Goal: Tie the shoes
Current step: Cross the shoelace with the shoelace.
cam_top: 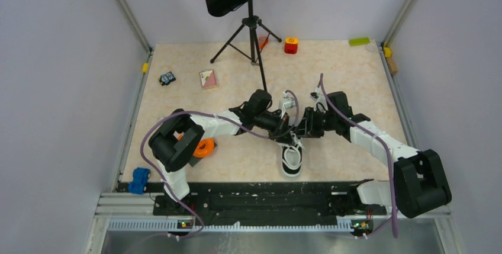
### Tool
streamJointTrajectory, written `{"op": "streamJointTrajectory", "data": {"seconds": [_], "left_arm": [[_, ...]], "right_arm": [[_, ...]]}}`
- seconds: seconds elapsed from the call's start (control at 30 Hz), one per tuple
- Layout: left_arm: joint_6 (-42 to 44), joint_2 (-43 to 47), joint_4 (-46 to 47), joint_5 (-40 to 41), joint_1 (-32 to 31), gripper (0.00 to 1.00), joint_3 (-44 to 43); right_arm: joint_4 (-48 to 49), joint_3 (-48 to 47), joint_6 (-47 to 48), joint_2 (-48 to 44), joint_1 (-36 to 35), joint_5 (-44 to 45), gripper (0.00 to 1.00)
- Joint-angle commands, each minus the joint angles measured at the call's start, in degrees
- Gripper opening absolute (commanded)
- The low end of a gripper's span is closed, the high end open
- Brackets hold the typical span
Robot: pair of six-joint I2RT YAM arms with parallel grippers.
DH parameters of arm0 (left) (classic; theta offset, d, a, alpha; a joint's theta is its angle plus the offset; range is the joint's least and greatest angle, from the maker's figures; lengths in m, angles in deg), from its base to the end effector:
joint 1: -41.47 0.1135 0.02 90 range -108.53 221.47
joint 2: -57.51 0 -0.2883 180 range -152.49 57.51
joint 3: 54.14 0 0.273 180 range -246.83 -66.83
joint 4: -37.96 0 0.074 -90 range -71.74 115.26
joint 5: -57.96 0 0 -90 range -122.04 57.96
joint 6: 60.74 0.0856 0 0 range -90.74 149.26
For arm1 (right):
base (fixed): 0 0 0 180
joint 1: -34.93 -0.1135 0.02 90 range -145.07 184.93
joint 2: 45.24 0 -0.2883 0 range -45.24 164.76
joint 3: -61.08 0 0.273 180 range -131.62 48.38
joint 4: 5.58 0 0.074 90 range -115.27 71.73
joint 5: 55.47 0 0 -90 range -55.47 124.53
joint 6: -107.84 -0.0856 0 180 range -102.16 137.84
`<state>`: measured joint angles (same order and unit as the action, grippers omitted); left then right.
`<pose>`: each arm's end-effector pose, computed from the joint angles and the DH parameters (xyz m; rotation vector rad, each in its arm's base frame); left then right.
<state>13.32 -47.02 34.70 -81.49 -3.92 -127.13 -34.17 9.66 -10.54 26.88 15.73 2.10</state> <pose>0.2567 -0.3528 0.1758 1.1121 2.0687 -1.5133 0.2515 0.1362 0.1805 -0.0693 2.5302 1.0463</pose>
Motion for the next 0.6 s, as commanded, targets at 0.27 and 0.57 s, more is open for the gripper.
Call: {"op": "streamJointTrajectory", "data": {"seconds": [0.27, 0.57], "left_arm": [[0.2, 0.19, 1.2, -0.21, -0.05, 0.0, -1.15], [0.12, 0.36, 1.11, -0.08, -0.1, 0.0, -0.99]], "right_arm": [[-2.66, -1.94, 4.92, 1.45, 0.45, -4.23, 0.28], [-1.72, -2.06, 3.5, -0.35, 0.43, -1.93, 0.0]]}}
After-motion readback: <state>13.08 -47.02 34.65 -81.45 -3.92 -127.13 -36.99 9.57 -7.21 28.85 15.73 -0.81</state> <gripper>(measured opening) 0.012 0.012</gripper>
